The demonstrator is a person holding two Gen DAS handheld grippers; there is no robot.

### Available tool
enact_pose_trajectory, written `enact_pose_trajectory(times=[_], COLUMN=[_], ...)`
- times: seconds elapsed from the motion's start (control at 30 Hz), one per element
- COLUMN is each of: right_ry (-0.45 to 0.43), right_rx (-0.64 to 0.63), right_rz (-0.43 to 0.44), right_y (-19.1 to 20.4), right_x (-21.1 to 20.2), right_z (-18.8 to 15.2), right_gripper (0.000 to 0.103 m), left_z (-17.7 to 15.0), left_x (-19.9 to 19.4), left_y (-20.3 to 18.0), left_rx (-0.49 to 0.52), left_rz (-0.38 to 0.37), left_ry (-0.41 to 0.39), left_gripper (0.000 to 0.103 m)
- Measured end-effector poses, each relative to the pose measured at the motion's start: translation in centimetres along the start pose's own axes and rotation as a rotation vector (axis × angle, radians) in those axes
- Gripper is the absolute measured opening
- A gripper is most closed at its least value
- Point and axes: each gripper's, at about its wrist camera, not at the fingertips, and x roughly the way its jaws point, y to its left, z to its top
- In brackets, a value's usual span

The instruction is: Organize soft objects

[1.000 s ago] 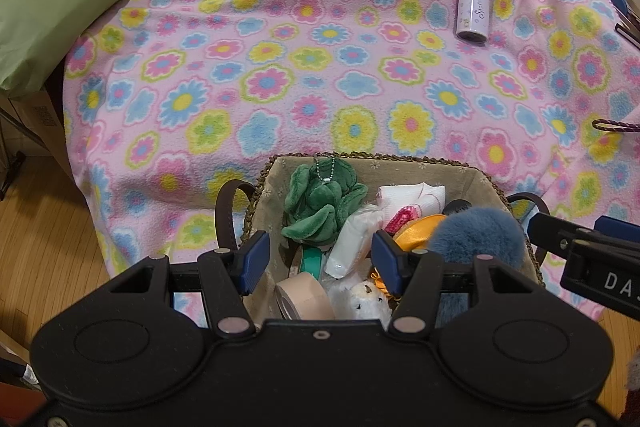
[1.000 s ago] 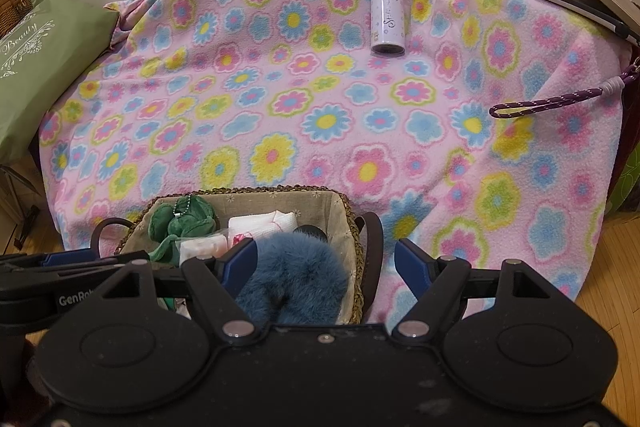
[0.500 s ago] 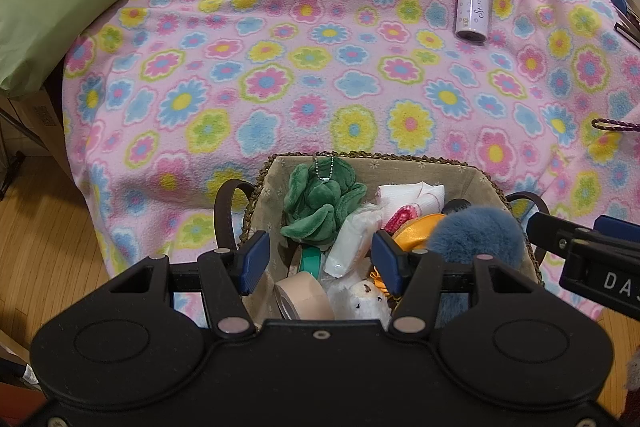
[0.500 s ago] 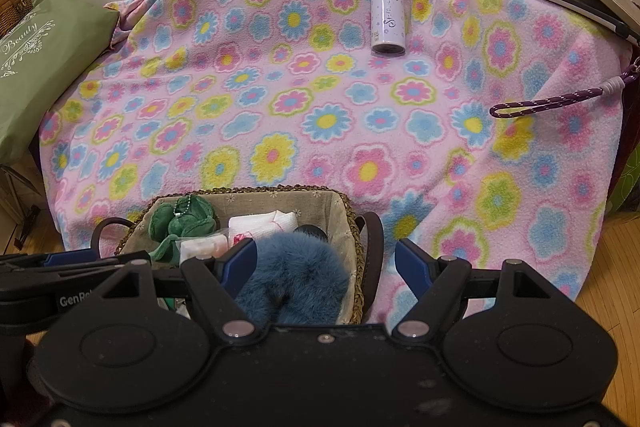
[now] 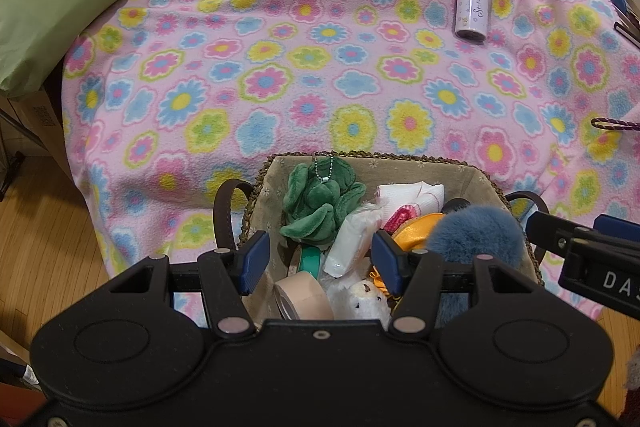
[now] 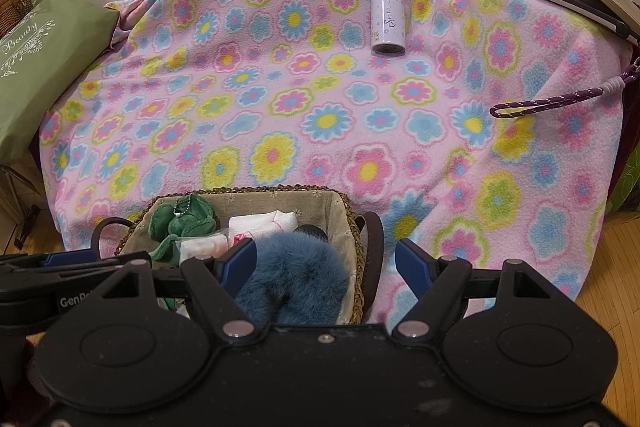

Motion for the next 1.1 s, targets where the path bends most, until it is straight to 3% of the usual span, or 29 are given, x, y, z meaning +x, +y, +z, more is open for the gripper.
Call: enact_pose_trajectory(times=[1.1], right_ry=[0.004], right_rx=[0.0], right_rz=[0.001], right_y=[0.11], right_x=[0.06], right_z=[-0.09], right_gripper=[0.078], left_z=[0.16], left_x=[-0.01], left_y=[0.38], left_rx=[-0.013], left_rz=[0.008], left_ry=[-0.001], left_gripper=[0.054])
